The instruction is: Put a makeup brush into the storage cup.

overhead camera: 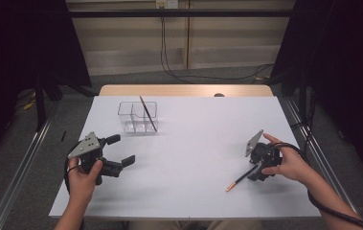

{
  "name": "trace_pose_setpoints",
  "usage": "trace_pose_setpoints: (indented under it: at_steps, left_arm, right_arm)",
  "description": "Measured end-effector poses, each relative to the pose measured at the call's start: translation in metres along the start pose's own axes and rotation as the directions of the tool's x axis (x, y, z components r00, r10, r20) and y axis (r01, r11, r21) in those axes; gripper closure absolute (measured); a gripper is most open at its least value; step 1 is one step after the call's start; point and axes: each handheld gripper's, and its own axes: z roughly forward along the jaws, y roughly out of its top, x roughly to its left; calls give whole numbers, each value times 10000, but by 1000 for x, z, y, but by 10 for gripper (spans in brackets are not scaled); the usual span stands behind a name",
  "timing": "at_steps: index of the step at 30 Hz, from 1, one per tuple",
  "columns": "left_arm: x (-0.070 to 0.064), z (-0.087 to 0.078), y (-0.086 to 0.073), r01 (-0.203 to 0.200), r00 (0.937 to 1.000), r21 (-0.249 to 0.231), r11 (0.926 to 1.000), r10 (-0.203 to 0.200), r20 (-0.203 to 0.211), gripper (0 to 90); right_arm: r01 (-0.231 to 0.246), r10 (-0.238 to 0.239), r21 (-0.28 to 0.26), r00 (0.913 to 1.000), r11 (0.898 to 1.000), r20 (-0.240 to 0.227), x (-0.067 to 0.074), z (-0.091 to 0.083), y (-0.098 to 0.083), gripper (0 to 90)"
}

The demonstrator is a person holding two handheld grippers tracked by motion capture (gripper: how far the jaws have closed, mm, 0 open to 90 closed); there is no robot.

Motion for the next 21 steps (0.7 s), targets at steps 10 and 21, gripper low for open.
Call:
trace_pose_setpoints:
  at_steps: [10,21]
  left_arm:
    - [0,1,-1,-42,10000,-22,10000,42,-32,1]
    - [0,-1,-1,13,9999,-24,10000,-13,-104,5]
  right_arm:
    - [80,-80,75,10000,9999,-37,3,-3,2,558]
    - [-357,359,110,9993,9993,-138,5,-4,2,789]
